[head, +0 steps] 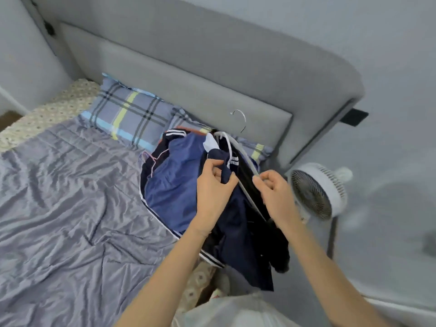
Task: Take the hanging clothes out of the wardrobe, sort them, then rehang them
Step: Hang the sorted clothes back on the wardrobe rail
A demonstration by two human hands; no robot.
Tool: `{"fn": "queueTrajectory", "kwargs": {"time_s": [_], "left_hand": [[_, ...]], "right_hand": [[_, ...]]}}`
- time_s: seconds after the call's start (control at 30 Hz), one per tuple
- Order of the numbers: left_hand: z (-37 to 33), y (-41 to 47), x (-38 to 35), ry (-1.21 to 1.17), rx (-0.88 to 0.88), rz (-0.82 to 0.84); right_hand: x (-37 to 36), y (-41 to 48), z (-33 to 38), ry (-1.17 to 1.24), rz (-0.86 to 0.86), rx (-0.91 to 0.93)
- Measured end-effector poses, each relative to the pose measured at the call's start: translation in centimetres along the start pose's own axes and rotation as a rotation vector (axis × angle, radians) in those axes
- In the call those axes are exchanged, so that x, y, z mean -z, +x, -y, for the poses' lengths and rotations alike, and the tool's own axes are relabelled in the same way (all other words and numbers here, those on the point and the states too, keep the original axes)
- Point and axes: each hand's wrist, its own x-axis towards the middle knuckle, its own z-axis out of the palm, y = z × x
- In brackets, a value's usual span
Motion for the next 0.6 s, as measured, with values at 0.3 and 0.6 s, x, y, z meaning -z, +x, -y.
{"fn": "queueTrajectory", "kwargs": {"time_s": [0.3,0.6], "left_hand": [[-5.4,-8.4,-9.6,0.044,-0.18,0.395],[-10.2,-23.8,-15.5,-0.105,-0.264,0.695]], "right_hand": [[11.2,-10.3,-3.1,0.145,-0.435,-0.103],[19.4,-27.1,-8.3,0.231,-0.846,-0.212]]}}
